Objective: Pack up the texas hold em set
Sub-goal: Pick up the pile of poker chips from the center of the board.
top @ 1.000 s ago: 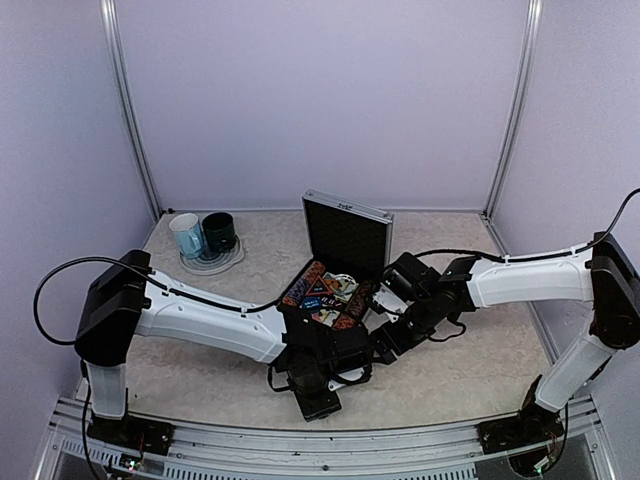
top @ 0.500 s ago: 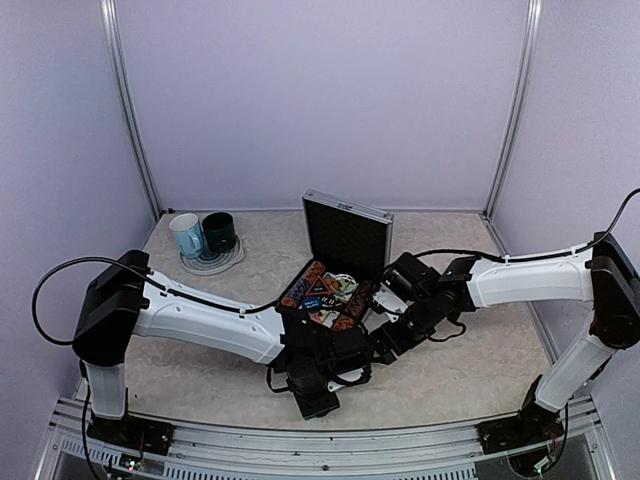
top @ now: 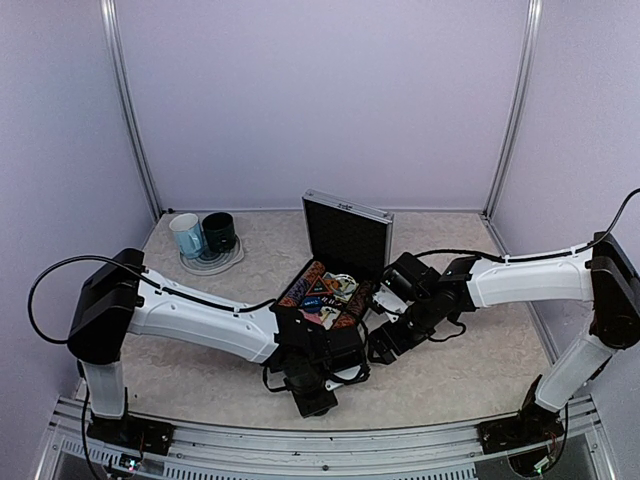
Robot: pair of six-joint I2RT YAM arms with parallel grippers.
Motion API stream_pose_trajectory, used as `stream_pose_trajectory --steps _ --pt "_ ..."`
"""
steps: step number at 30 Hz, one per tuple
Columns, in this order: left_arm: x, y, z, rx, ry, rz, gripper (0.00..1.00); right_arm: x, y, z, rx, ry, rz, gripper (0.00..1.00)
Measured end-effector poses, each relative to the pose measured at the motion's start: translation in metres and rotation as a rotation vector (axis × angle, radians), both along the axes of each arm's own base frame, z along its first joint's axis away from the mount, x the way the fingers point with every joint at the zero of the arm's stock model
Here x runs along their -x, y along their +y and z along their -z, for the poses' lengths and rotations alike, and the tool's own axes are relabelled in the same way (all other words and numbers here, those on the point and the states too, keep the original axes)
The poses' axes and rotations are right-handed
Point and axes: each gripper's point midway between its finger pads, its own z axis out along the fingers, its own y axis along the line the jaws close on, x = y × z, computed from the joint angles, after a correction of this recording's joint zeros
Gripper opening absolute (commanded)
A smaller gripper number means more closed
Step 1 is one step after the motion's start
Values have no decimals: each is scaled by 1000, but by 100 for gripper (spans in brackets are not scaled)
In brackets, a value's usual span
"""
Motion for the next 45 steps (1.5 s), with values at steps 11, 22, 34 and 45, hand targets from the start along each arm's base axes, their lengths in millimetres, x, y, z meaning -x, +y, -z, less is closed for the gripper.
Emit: stream_pose_trajectory --steps 11,22,34,45 --pt "-12 3 -1 5 -4 -24 42 0 0 0 -1 0 -2 88" --pt "-33 -5 -27 107 -55 -64 42 -2 9 -5 -64 19 4 84" --pt "-62 -13 -69 305 -116 -140 42 -15 31 -27 -267 64 44 77" --pt "-79 -23 -80 396 -138 -188 42 -13 54 -47 -465 135 43 65"
